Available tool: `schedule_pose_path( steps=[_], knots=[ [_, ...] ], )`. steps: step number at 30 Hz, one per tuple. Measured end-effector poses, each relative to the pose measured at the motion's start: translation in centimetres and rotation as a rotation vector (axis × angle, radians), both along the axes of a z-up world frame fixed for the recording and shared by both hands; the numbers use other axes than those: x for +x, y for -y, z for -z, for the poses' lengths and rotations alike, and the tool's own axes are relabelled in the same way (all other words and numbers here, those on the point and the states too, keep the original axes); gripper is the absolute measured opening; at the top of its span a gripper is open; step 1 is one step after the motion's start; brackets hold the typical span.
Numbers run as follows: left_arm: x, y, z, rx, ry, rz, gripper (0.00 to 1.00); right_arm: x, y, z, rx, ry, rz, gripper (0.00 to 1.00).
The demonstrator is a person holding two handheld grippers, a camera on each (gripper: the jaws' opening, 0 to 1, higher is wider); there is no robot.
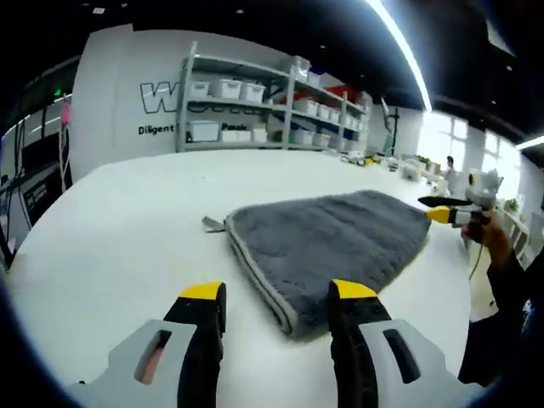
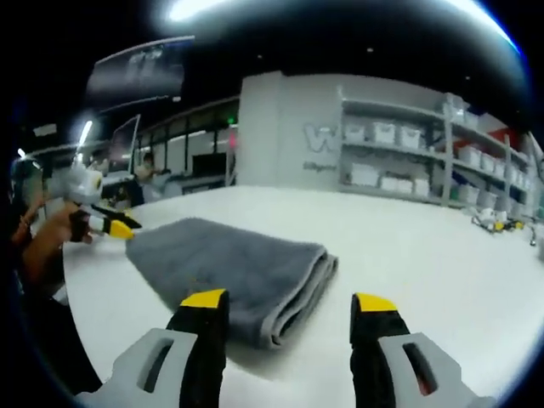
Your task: Open the folded towel by lifting each exposed corner and separating the folded layers until the towel lies flat within the target outline without major curled edges
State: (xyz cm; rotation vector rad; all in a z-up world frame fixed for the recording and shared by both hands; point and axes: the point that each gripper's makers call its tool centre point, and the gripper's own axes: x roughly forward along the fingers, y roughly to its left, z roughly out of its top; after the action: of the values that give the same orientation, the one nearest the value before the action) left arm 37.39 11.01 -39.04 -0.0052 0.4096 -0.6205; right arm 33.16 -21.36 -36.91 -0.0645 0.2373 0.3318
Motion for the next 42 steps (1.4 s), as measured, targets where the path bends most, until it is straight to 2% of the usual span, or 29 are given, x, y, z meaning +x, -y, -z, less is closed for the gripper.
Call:
schedule_pose_path(
  steps=[2,4,5,8,17,20,24,31,36,39,42],
  knots=[
    [-0.1,0.1,0.3,0.0,-0.01,0.001,0.45,0.0,-0.2,-0.1,0.014,0.004,-0.001,0.48],
    [-0.1,0.1,0.6,0.01,-0.019,0.003,0.4,0.0,-0.2,-0.2,0.038,0.007,-0.001,0.37],
    [-0.1,0.1,0.7,0.009,-0.023,0.002,0.39,0.0,-0.4,-0.2,0.057,0.004,-0.004,0.35],
    [0.0,-0.1,0.6,-0.013,-0.032,-0.01,0.31,0.0,-0.6,0.1,0.064,-0.004,-0.009,0.34],
    [0.0,0.3,0.9,-0.031,-0.055,-0.002,0.29,-0.2,-0.8,1.4,0.038,-0.053,-0.011,0.32],
    [0.0,0.2,1.1,-0.039,-0.063,-0.007,0.29,-0.3,-0.9,1.8,0.039,-0.067,-0.014,0.27],
    [-0.1,0.4,1.1,-0.038,-0.063,0.001,0.23,-0.3,-0.9,1.9,0.038,-0.073,-0.024,0.14],
    [-0.4,0.7,1.3,0.01,-0.06,0.02,0.18,-0.3,-1.0,2.6,-0.02,-0.095,-0.032,0.08],
    [-0.7,1.1,1.3,0.038,-0.057,0.041,0.1,-0.2,-1.0,2.6,-0.059,-0.108,-0.053,0.02],
    [-0.8,1.3,1.3,0.065,-0.048,0.054,0.09,0.2,-0.7,2.4,-0.058,-0.135,-0.053,0.0],
    [-0.9,1.2,1.4,0.076,-0.048,0.057,0.09,0.8,-0.2,2.8,-0.117,-0.168,-0.046,0.0]
  ],
)
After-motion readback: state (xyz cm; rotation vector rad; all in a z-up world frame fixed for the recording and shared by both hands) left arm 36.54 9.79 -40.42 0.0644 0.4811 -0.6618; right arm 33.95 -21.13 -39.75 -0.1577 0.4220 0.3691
